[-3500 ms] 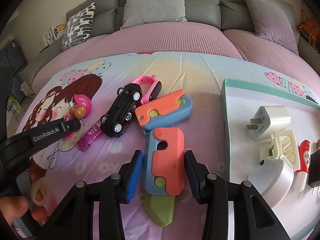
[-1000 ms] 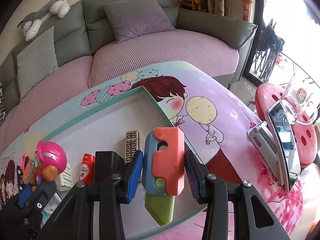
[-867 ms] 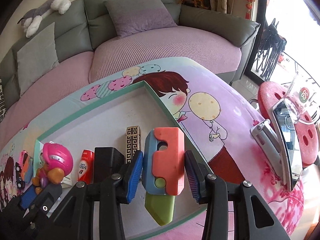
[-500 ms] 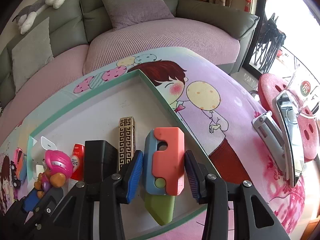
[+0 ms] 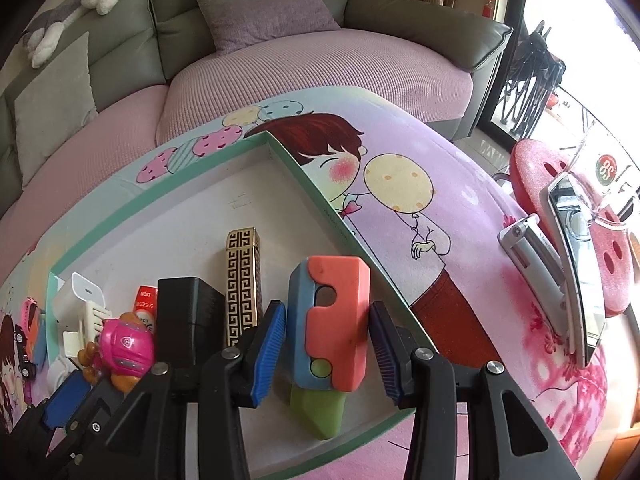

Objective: Organize rigid objects
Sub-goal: 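Release the puppy figure and toy knife into the tray with both tools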

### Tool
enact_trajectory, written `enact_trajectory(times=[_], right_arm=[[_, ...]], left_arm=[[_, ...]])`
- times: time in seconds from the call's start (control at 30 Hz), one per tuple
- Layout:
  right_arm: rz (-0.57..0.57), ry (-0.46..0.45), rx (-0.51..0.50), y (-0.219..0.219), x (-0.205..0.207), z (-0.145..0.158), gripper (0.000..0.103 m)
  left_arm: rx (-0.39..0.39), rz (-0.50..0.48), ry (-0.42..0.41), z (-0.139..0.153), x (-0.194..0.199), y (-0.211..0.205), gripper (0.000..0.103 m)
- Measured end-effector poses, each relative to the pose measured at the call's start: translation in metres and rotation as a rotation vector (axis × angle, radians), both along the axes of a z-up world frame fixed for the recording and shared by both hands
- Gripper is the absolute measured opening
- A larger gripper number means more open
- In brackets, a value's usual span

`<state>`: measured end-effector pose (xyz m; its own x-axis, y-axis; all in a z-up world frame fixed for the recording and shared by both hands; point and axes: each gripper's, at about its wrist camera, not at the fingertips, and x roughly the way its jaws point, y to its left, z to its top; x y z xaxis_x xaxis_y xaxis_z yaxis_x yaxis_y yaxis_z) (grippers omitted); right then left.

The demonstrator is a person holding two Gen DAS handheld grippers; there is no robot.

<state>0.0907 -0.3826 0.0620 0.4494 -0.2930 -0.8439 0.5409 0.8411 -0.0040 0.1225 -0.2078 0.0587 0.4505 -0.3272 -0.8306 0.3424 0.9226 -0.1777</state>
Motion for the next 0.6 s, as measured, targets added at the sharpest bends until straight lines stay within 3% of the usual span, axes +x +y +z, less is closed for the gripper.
enact_trajectory(times=[0.07,0.17,0.47,0.6], right_arm=[[0.001,0.009,-0.017,0.000,0.001,0.001,0.059],[0.016,-0.012,-0.001,0.001,0.001,0.004,0.059],[0.053,-0.131,0.017,0.010,-0.003,0.027,0.059],[0.078,-0.168,0.015,0.016,-0.003,0.034,0.059]], left_arm=[[-0.003,0.000,-0.007,0.003,-0.001,0.002,0.051],[-0.006,-0.004,-0.020,0.009,-0.002,0.003,0.056],[-0.061,0.037,-0.093,0.037,-0.006,0.024,0.057],[-0.061,0.111,-0.131,0.048,-0.004,0.044,0.067]])
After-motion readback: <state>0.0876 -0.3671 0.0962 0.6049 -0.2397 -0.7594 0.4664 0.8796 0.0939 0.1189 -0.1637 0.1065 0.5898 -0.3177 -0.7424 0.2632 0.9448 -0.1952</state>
